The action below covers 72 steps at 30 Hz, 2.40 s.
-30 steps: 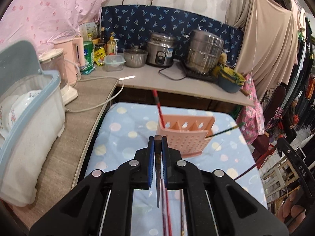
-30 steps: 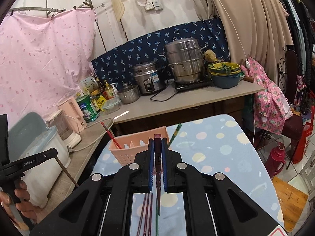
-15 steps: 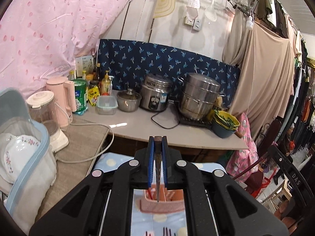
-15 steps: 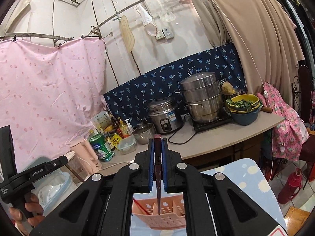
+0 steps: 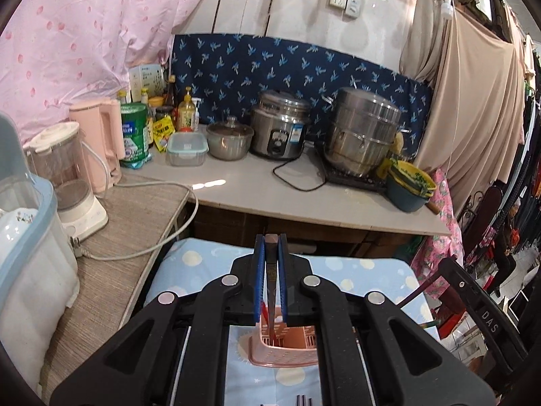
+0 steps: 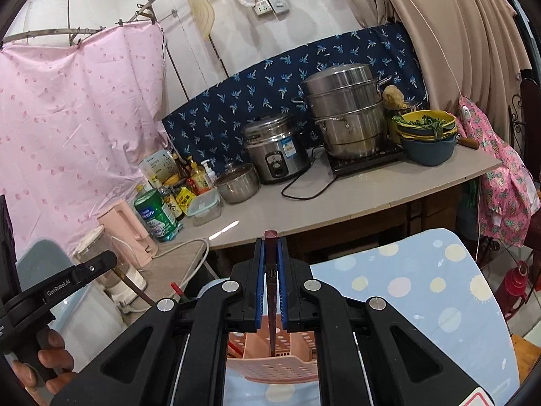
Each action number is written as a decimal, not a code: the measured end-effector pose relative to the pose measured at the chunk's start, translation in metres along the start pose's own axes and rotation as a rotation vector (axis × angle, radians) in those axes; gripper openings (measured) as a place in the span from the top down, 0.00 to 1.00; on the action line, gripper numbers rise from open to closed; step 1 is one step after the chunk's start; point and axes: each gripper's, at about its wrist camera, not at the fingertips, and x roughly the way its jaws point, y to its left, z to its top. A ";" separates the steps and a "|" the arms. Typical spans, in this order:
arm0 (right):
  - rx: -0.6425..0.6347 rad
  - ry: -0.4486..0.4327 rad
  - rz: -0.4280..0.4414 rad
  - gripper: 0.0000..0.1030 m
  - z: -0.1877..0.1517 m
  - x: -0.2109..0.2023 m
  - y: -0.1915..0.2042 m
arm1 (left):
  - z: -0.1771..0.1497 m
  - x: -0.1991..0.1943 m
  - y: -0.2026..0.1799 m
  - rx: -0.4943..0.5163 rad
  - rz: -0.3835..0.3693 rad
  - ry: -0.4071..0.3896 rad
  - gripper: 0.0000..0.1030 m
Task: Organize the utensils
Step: 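Lift both chopsticks and insert them upright into the pink holder, then open both tools and pull them back from the holder, then grasp a green chopstick with the right tool while the left tool reaches a red chopstick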
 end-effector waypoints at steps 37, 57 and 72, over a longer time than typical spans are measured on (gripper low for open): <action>-0.066 0.013 -0.022 0.68 -0.081 -0.107 0.006 | -0.094 -0.064 0.022 0.057 0.092 0.068 0.63; -0.121 0.250 -0.102 0.68 -0.231 -0.155 -0.009 | -0.236 -0.099 0.030 0.115 0.121 0.242 0.63; -0.119 0.395 -0.120 0.68 -0.310 -0.156 -0.014 | -0.305 -0.097 0.037 0.123 0.126 0.375 0.63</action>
